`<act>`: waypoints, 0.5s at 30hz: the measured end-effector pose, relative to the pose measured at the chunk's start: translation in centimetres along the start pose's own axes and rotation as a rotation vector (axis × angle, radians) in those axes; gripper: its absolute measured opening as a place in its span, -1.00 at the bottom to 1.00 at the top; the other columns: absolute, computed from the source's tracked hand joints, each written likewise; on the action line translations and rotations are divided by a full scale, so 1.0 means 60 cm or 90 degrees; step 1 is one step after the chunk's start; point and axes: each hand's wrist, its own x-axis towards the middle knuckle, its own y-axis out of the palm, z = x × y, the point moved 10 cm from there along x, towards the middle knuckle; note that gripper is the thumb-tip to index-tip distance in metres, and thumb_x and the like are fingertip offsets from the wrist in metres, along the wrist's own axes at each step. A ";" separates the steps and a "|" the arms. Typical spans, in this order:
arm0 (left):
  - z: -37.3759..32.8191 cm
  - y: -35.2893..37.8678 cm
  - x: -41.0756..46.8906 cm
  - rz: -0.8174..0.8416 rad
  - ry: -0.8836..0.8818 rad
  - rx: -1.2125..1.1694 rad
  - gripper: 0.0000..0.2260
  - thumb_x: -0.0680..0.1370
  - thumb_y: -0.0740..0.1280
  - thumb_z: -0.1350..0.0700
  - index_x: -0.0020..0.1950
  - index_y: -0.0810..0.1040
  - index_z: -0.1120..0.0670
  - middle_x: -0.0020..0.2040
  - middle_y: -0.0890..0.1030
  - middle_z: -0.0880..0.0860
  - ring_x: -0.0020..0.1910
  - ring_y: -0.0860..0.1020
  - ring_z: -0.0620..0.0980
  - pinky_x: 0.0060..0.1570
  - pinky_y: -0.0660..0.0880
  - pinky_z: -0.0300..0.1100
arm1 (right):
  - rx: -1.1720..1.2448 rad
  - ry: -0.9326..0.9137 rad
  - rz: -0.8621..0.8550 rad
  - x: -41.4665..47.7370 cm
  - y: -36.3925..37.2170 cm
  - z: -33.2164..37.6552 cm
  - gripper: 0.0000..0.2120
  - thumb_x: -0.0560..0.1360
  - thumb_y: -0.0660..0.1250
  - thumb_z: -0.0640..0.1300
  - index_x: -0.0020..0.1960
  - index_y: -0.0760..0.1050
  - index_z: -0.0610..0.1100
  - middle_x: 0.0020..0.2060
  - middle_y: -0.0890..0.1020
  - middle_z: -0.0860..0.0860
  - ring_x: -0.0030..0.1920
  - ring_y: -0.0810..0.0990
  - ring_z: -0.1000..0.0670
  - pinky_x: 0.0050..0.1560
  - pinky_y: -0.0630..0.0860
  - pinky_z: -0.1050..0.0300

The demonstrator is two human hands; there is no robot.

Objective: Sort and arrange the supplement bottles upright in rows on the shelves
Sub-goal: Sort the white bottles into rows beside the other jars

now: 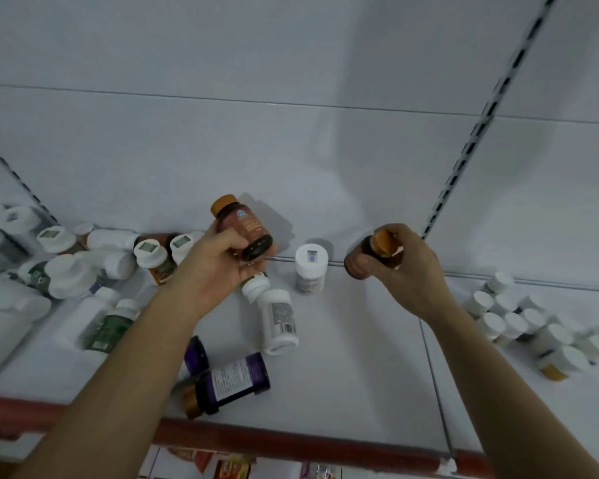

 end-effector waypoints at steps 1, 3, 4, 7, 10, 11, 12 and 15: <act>-0.007 -0.003 -0.003 -0.008 0.030 0.024 -0.52 0.35 0.30 0.26 0.29 0.44 0.09 -0.04 0.66 0.16 -0.03 0.70 0.21 -0.13 0.61 -0.05 | 0.018 0.002 -0.001 -0.002 -0.003 -0.002 -0.65 0.46 0.49 0.06 0.16 0.44 0.10 0.03 0.57 0.09 -0.09 0.56 0.09 -0.12 0.43 0.21; -0.013 -0.008 -0.013 -0.022 0.058 0.027 -0.49 0.40 0.32 0.19 0.37 0.42 0.10 0.02 0.65 0.15 0.02 0.69 0.23 -0.13 0.63 -0.05 | 0.090 0.001 -0.010 -0.012 -0.008 -0.002 -0.72 0.50 0.45 0.08 0.15 0.48 0.08 -0.02 0.59 0.15 -0.12 0.58 0.09 -0.12 0.46 0.21; -0.014 -0.010 -0.019 -0.029 0.064 0.019 -0.47 0.43 0.32 0.16 0.41 0.41 0.12 0.06 0.64 0.16 0.04 0.69 0.23 -0.13 0.64 -0.05 | 0.135 -0.003 -0.014 -0.017 -0.011 0.002 -0.75 0.51 0.43 0.10 0.14 0.50 0.09 -0.04 0.60 0.17 -0.11 0.59 0.07 -0.11 0.49 0.16; -0.022 -0.021 -0.036 -0.090 0.088 0.044 -0.54 0.50 0.33 0.14 0.41 0.43 0.08 0.15 0.62 0.16 0.08 0.68 0.24 -0.12 0.65 -0.04 | 0.227 -0.026 -0.002 -0.020 -0.015 0.033 -0.74 0.49 0.35 0.15 0.14 0.52 0.10 -0.03 0.61 0.15 -0.08 0.59 0.01 -0.12 0.51 0.08; -0.042 -0.033 -0.055 -0.155 0.144 0.141 -0.64 0.55 0.35 0.21 0.30 0.52 -0.09 0.21 0.61 0.08 0.20 0.63 0.20 -0.01 0.63 0.00 | 0.253 -0.071 0.033 -0.004 -0.006 0.086 -0.74 0.50 0.33 0.11 0.15 0.52 0.07 -0.02 0.61 0.16 -0.07 0.57 0.03 -0.11 0.49 0.12; -0.052 -0.036 -0.064 -0.175 0.169 0.196 -0.64 0.55 0.37 0.23 0.26 0.53 -0.14 0.19 0.61 0.03 0.21 0.62 0.13 0.04 0.63 -0.01 | 0.254 -0.084 0.041 0.005 -0.001 0.101 -0.76 0.50 0.33 0.09 0.15 0.51 0.07 -0.01 0.61 0.17 -0.07 0.57 0.04 -0.11 0.48 0.13; -0.063 -0.041 -0.075 -0.201 0.190 0.257 -0.64 0.55 0.39 0.24 0.22 0.53 -0.17 0.15 0.62 -0.01 0.18 0.62 0.04 0.08 0.62 -0.02 | 0.255 -0.098 0.050 0.012 0.003 0.115 -0.78 0.52 0.34 0.06 0.15 0.51 0.06 -0.02 0.61 0.18 -0.07 0.57 0.06 -0.10 0.48 0.14; -0.090 -0.059 -0.109 -0.260 0.236 0.414 -0.66 0.52 0.47 0.20 0.14 0.50 -0.16 0.06 0.63 -0.09 -0.01 0.61 -0.25 0.03 0.54 -0.15 | 0.245 -0.126 0.057 0.033 0.017 0.147 -0.81 0.56 0.39 -0.07 0.16 0.51 0.04 -0.02 0.59 0.20 -0.10 0.55 0.18 -0.10 0.48 0.21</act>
